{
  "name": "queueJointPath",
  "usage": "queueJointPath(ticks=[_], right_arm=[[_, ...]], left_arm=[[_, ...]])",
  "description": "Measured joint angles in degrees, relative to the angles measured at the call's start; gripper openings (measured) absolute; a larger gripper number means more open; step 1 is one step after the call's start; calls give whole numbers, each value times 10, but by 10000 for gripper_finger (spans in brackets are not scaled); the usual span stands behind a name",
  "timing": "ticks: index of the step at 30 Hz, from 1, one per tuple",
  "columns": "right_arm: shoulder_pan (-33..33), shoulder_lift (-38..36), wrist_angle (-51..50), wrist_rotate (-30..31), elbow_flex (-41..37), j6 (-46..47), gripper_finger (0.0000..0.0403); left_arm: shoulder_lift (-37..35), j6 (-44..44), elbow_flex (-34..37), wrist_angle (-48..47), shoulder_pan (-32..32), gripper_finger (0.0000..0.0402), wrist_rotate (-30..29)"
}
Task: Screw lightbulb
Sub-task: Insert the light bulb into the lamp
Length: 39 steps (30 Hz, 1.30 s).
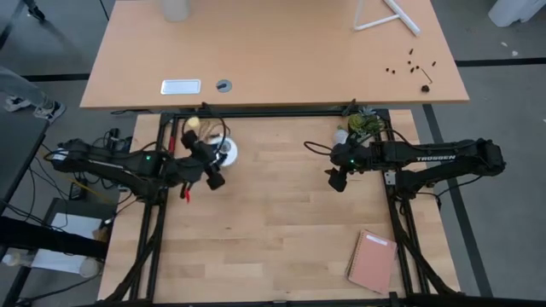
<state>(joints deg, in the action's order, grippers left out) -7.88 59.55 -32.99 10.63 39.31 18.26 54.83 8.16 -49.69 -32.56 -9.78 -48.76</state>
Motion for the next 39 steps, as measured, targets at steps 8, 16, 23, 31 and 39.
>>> queueJointPath(ticks=[8, 16, 23, 31, 39], right_arm=[[2, 0, 15, 0, 0, -2, 242], [11, 0, 15, -2, 0, -4, 240], [11, 0, 12, -3, 0, -4, 240], [11, 0, 15, -39, 0, -28, 242], [-13, 0, -18, -16, 1, -48, 241]], left_arm=[[62, -46, 9, -5, 0, 179, -93], [207, 56, 46, 114, -5, 179, 66], [296, 68, 46, 243, -23, 179, 207], [358, 103, 46, 302, -23, 179, 216], [426, 106, 45, 404, -23, 179, 214]])
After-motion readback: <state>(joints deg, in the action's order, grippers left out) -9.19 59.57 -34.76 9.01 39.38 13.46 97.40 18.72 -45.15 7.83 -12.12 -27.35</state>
